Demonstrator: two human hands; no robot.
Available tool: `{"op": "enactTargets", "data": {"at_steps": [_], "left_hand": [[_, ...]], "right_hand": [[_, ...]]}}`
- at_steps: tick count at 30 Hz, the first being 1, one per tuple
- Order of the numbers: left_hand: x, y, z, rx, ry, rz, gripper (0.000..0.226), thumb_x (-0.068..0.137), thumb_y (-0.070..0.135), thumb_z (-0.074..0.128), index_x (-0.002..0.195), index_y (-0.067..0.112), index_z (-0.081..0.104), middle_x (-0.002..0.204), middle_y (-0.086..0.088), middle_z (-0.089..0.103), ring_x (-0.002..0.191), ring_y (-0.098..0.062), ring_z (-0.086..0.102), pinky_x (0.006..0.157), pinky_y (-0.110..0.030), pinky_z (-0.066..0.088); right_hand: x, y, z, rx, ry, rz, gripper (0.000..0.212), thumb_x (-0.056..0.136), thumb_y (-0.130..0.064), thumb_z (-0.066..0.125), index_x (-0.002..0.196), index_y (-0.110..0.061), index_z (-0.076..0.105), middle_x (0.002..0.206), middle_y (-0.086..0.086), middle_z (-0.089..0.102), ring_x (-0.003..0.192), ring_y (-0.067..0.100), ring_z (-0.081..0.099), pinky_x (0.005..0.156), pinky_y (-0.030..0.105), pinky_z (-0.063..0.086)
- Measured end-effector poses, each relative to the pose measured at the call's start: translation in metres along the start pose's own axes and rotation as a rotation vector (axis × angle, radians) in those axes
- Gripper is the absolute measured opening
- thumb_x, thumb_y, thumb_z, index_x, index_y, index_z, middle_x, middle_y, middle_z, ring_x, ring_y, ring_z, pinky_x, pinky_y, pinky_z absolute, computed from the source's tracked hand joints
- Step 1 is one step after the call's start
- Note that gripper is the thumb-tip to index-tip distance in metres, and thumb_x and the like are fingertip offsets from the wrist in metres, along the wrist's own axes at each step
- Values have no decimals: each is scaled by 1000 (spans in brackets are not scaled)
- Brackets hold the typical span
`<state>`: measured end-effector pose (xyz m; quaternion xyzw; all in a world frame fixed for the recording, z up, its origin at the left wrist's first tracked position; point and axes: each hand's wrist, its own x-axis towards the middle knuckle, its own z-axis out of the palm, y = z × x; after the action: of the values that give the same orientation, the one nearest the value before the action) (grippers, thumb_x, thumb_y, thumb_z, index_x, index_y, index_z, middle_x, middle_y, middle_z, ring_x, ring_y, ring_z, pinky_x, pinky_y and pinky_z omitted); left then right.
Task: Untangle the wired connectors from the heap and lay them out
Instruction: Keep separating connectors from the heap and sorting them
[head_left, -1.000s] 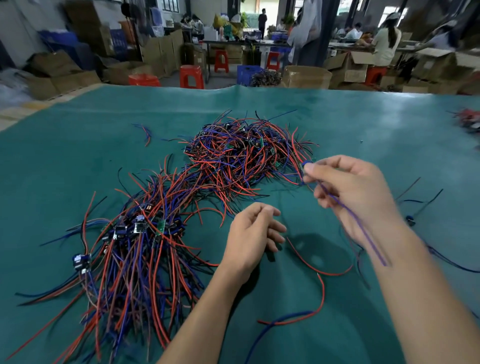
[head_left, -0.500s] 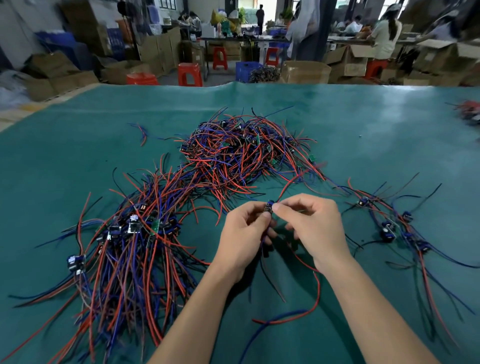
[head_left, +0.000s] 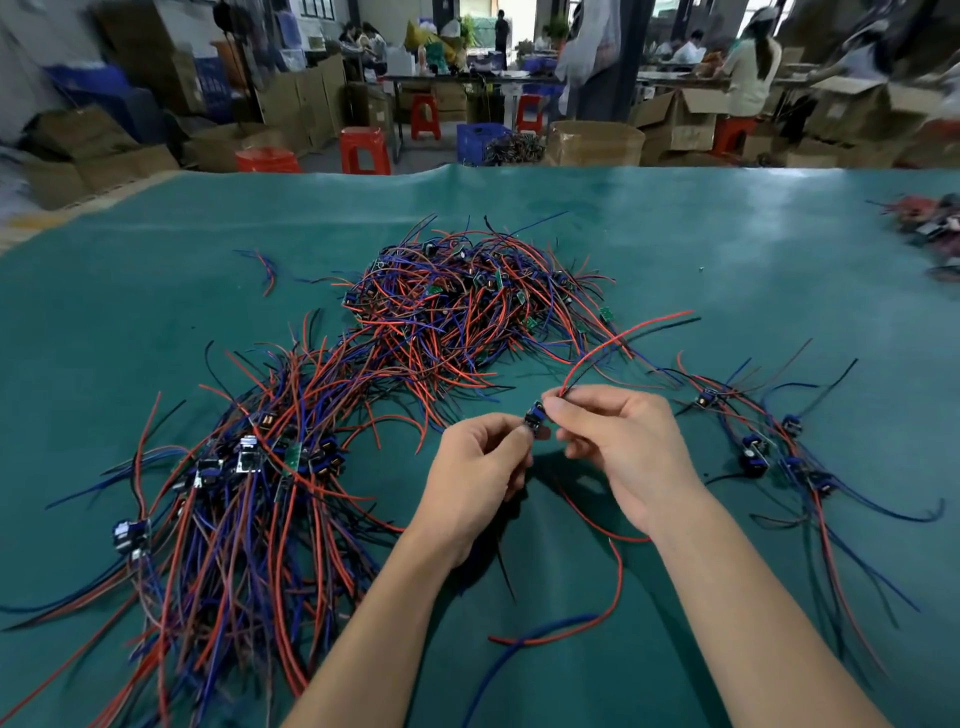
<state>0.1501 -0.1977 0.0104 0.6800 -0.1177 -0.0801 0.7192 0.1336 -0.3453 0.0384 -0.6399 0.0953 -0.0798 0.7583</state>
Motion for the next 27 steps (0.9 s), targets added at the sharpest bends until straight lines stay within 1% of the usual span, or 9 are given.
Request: {"op": "enactTargets", "data": {"at_steps": [6,10,14,17,20,22,24,26,27], "left_hand": [[-2,3,0,69,-69,14,26,101,14,56,80,15,72,52,10,47,46,-7,35,44,-16,28],[-3,5,-1,132,-91,27,25,100,15,59,80,16,73,54,9,49,48,-9,37,45,-18,29],[-4,5,-1,153,-106,31,23,99,15,60,80,15,74,55,7,49,50,-11,38,48,-20,31],[-5,6,0,185,-99,34,25,99,14,59,79,17,73,54,9,50,49,-9,39,48,-20,32],[-3,5,-2,130,-24,18,24,100,14,56,82,15,71,55,9,50,49,-8,40,48,-19,33],[-1,4,-3,83,39,11,23,102,13,53,84,15,67,57,8,51,50,-8,41,48,-17,34],[0,3,-1,51,61,14,23,103,11,50,86,14,64,58,9,53,49,-6,44,47,-16,35],[0,3,2,27,51,21,22,103,9,49,86,13,63,58,9,55,48,-5,46,46,-16,36],[-1,4,2,28,39,22,22,103,9,50,85,13,62,58,8,57,48,-4,47,46,-16,37]], "right_hand": [[5,-3,-8,-73,205,-121,13,73,-7,88,65,-13,79,62,2,70,53,10,57,49,19,46],[12,-8,-26,-18,444,-244,21,75,-6,87,61,-18,76,56,-5,67,50,6,55,48,18,45],[15,-12,-45,31,655,-359,14,77,-10,87,73,-18,76,59,-9,68,53,6,56,51,18,45],[16,-16,-59,127,822,-398,10,81,-11,83,78,-14,75,63,-3,66,52,6,56,52,20,46],[16,-18,-69,216,953,-385,14,89,-13,75,78,-16,67,67,0,63,49,4,55,48,22,44],[17,-15,-67,153,874,-288,19,92,-15,72,74,-16,65,62,-1,64,46,5,54,44,23,41],[14,-8,-49,-10,604,-154,19,92,-17,73,74,-12,70,57,-2,66,44,7,55,40,23,38],[8,1,-25,-183,292,-92,20,91,-26,75,77,-12,75,65,0,72,51,8,59,40,21,40],[5,7,-13,-256,167,-110,18,89,-30,77,79,-15,76,70,0,74,56,8,62,43,21,42]]}}
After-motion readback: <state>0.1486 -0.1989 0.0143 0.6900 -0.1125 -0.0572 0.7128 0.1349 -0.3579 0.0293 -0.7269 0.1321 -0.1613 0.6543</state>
